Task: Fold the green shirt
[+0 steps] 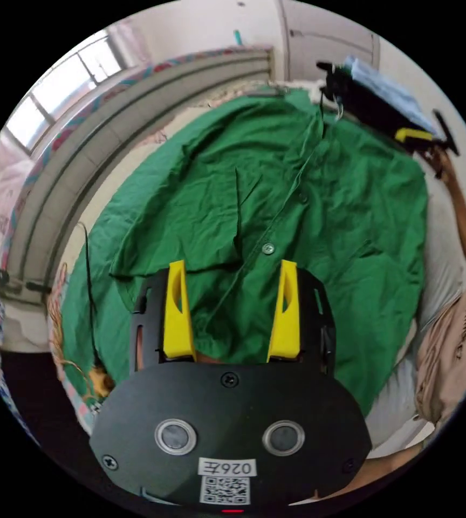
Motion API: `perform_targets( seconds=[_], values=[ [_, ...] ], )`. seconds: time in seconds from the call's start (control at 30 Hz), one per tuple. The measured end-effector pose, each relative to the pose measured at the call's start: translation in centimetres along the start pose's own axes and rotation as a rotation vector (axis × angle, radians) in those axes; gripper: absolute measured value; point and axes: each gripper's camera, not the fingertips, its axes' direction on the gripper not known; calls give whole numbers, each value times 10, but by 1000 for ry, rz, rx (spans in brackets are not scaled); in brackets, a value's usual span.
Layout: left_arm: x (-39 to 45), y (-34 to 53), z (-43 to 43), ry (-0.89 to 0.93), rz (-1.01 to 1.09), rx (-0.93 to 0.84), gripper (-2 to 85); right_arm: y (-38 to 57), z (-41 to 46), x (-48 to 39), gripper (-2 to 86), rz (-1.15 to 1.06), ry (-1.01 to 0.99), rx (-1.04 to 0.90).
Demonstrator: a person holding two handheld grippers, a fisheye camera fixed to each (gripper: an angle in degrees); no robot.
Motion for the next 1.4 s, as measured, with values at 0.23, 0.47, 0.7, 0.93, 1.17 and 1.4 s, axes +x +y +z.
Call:
perform_targets(
  seconds=[0.23, 0.47, 0.7, 0.93, 1.17, 1.4],
  values=[
    [-30, -25, 33, 230, 94, -81, 185, -120, 59, -195, 46, -552, -365, -108],
    [-68, -13, 22, 407, 45, -4, 108, -188, 264, -367, 117, -645, -377, -528],
    [-95, -20, -17, 345, 192, -1, 5, -218, 214, -407, -7, -779, -429, -443],
    [-258, 53, -128, 347, -619, 859, -4, -347, 158, -360, 86, -281, -425, 51],
    [-136, 165, -184, 309, -373, 964, -6, -175, -16, -216, -5, -375, -387, 531],
    [-1, 211, -187, 398, -356, 646, 146, -30, -93, -77, -11, -170, -267, 358]
  ],
)
